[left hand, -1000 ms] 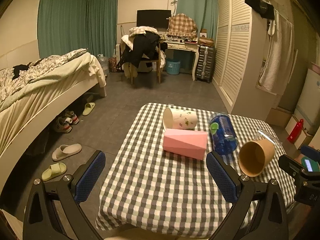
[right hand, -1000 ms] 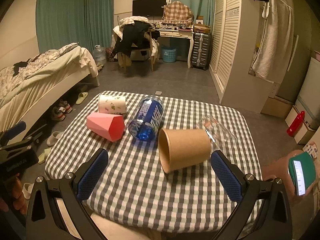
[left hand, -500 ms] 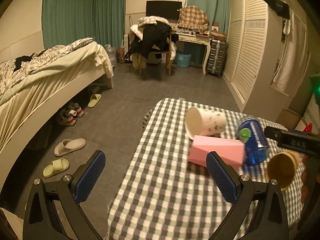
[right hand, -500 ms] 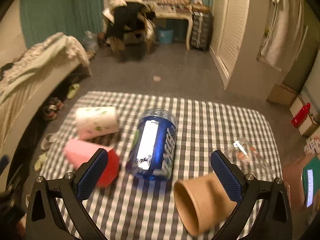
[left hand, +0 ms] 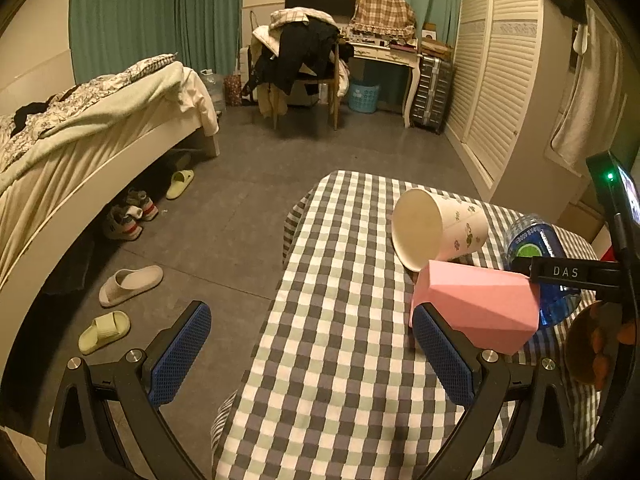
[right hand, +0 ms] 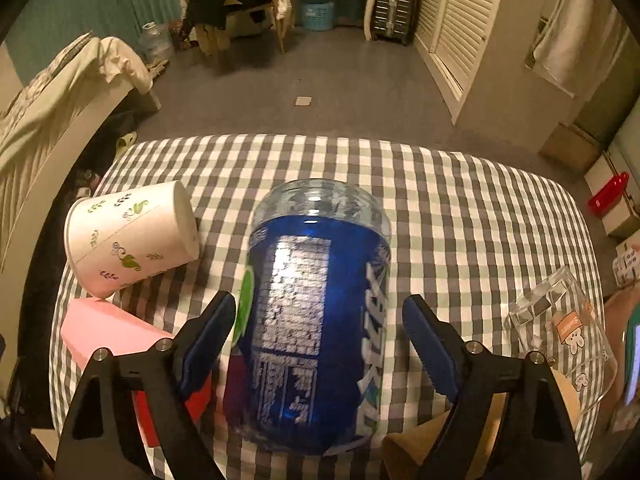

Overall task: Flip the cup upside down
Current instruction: 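Reach the right tool to the lying blue water bottle and grasp its middle, then grasp the blue bottle with the left tool while the right tool releases it, then rotate the held blue bottle with the left tool until its cap points up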

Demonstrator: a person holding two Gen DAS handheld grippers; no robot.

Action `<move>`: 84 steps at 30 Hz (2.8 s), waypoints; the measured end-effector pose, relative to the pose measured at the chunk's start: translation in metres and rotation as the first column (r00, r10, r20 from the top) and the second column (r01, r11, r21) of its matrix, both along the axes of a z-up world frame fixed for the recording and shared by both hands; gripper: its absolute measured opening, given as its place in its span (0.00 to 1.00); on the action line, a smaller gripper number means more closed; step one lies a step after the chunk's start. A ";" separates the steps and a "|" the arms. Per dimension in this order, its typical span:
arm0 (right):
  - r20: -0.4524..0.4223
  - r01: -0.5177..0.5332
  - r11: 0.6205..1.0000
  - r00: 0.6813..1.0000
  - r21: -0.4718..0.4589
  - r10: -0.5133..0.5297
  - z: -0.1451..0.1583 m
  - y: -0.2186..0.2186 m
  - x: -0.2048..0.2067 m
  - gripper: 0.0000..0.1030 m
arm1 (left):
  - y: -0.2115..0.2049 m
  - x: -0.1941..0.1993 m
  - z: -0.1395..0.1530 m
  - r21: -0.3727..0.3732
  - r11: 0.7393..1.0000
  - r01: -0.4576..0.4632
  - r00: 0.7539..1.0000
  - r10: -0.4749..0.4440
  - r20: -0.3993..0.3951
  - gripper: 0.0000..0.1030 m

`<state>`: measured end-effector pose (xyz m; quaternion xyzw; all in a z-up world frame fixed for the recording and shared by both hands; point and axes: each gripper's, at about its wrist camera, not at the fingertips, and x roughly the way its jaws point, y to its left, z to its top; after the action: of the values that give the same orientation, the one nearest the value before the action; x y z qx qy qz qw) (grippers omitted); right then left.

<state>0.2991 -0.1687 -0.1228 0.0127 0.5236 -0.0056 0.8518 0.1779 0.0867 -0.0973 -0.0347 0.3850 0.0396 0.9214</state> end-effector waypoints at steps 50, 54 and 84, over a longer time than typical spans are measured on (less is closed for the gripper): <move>0.273 -0.151 0.987 0.953 0.063 0.128 0.095 -0.035 -0.197 0.90 | -0.048 -0.093 0.046 -0.045 0.998 0.046 0.999 -0.047 -0.025 1.00; 0.297 -0.087 0.995 0.953 0.056 0.067 0.097 -0.072 -0.203 0.90 | -0.091 -0.068 0.049 -0.068 0.987 0.148 0.985 -0.154 -0.078 1.00; 0.274 0.062 0.970 0.953 0.236 -0.127 0.040 -0.200 -0.196 0.90 | -0.182 0.014 0.003 -0.066 0.964 0.257 0.900 -0.263 -0.348 0.73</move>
<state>0.1028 -0.3684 -0.0826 0.1347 0.3906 0.0145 0.9105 0.1923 -0.0951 -0.0944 0.0162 0.5460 -0.0817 0.8336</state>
